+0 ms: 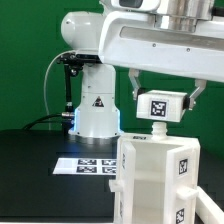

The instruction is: Assemble cabinet

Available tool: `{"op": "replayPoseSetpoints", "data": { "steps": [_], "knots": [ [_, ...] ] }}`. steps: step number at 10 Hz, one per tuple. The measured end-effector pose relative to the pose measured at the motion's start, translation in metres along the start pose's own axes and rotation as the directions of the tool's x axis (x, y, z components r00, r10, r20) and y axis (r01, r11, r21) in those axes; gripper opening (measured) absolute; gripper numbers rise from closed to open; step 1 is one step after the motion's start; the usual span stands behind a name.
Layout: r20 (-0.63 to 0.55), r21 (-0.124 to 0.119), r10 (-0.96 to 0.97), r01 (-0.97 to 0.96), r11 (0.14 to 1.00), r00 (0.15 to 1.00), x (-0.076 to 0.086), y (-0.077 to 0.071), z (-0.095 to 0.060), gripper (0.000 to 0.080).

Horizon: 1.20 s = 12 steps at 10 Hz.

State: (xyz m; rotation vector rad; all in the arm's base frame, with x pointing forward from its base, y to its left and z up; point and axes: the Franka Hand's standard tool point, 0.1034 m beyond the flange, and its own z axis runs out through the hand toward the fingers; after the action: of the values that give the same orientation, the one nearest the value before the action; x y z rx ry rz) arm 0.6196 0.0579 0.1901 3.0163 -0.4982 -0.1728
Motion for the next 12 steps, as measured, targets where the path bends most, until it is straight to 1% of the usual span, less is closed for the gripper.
{"op": "replayPoseSetpoints", "data": {
  "steps": [1, 6, 7, 8, 9, 12],
  "knots": [
    [-0.007, 0.001, -0.008, 0.008, 1.0, 1.0, 0.001, -0.002, -0.001, 0.0568],
    [-0.002, 0.005, -0.004, 0.004, 1.0, 1.0, 0.001, 0.001, -0.001, 0.0567],
    [-0.021, 0.015, -0.015, 0.015, 1.0, 1.0, 0.001, 0.003, 0.0, 0.0567],
    [-0.026, 0.02, -0.012, 0.012, 1.0, 1.0, -0.003, 0.007, 0.005, 0.0567],
    [-0.025, 0.019, -0.01, 0.011, 1.0, 1.0, -0.006, 0.009, 0.01, 0.0567],
    [-0.03, 0.019, -0.006, 0.007, 1.0, 1.0, -0.007, 0.012, 0.018, 0.0567]
  ]
}}
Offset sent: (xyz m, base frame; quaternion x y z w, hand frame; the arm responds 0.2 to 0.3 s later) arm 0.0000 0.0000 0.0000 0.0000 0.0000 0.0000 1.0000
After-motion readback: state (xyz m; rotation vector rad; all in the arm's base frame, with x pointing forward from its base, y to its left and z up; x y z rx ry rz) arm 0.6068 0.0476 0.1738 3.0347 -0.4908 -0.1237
